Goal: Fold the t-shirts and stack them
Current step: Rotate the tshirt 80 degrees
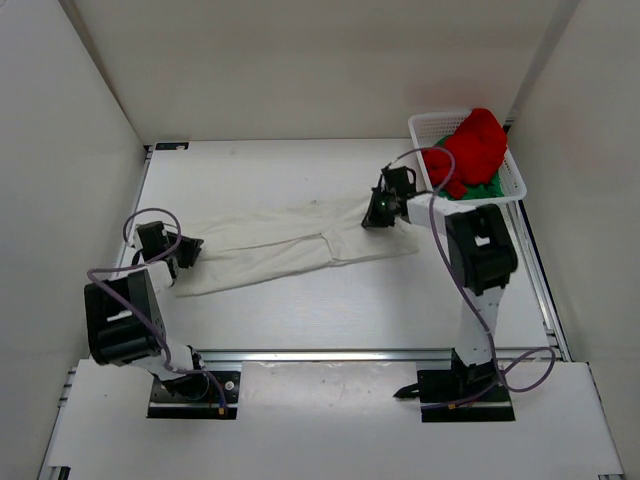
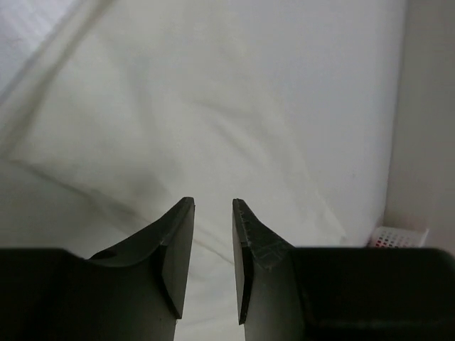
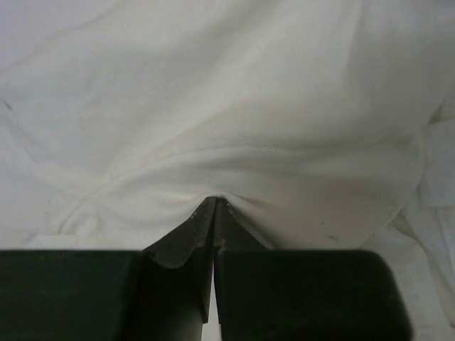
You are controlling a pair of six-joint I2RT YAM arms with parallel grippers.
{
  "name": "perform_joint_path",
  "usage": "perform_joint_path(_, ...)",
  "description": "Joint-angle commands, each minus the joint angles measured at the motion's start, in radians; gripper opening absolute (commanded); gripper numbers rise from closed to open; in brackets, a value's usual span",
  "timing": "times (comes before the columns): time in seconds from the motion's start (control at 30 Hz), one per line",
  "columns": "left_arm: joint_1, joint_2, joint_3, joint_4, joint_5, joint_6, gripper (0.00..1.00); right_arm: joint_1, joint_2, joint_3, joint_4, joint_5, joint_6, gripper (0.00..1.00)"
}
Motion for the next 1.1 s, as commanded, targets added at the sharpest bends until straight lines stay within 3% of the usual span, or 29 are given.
perform_joint_path(0.0,-0.033,-0.189,0.070,-0.068,-0.065,0.074,0.40,0.003,0.227,0.309,-0.139,-0.039,-0.033,0.00)
perform_joint_path(0.07,-0.082,-0.245,0.075,-0.116,-0.056,0.142,0.41,0.020,0.448,0.705,-0.304,-0.073,-0.054,0.00)
perform_joint_path(0.1,-0.093,-0.266,0.066,-0.139,-0.050,0.179,0.42,0.027,0.508,0.819,-0.348,-0.074,-0.070,0.00)
perform_joint_path(0.17,-0.145,-0.303,0.043,-0.185,-0.032,0.218,0.42,0.029,0.801,1.437,-0.557,-0.129,-0.045,0.00)
perform_joint_path(0.2,-0.154,-0.309,0.023,-0.188,0.002,0.244,0.42,0.017,0.817,1.479,-0.516,-0.197,-0.028,0.01)
perform_joint_path(0.27,-0.178,-0.338,-0.011,-0.241,0.033,0.273,0.42,0.011,0.646,1.213,-0.331,-0.249,0.004,0.01)
perform_joint_path(0.33,-0.211,-0.380,-0.052,-0.269,0.054,0.297,0.43,0.033,0.530,1.164,-0.317,-0.202,-0.080,0.08)
perform_joint_path(0.43,-0.302,-0.431,-0.097,-0.306,0.039,0.339,0.46,0.061,0.426,1.250,-0.505,-0.139,-0.189,0.24)
perform_joint_path(0.5,-0.335,-0.438,-0.097,-0.324,0.041,0.368,0.47,0.072,0.345,1.257,-0.573,-0.150,-0.224,0.29)
perform_joint_path(0.57,-0.372,-0.444,-0.094,-0.332,0.042,0.396,0.46,0.104,0.288,1.205,-0.621,-0.127,-0.246,0.29)
perform_joint_path(0.63,-0.392,-0.449,-0.068,-0.332,0.068,0.399,0.46,0.126,0.192,1.028,-0.640,-0.095,-0.254,0.29)
perform_joint_path(0.7,-0.412,-0.463,-0.030,-0.358,0.090,0.408,0.46,0.191,0.052,0.745,-0.496,-0.087,-0.231,0.28)
perform_joint_path(0.77,-0.406,-0.493,0.022,-0.395,0.114,0.434,0.46,0.233,-0.159,0.333,-0.230,-0.064,-0.183,0.29)
perform_joint_path(0.87,-0.332,-0.524,0.067,-0.409,0.155,0.459,0.49,0.282,-0.295,-0.016,0.045,-0.088,-0.035,0.34)
perform_joint_path(0.97,-0.312,-0.497,0.142,-0.412,0.201,0.463,0.50,0.398,-0.260,-0.103,0.201,-0.070,0.057,0.37)
perform_joint_path(1.07,-0.329,-0.467,0.191,-0.406,0.221,0.457,0.49,0.480,-0.124,-0.042,0.281,-0.068,0.152,0.40)
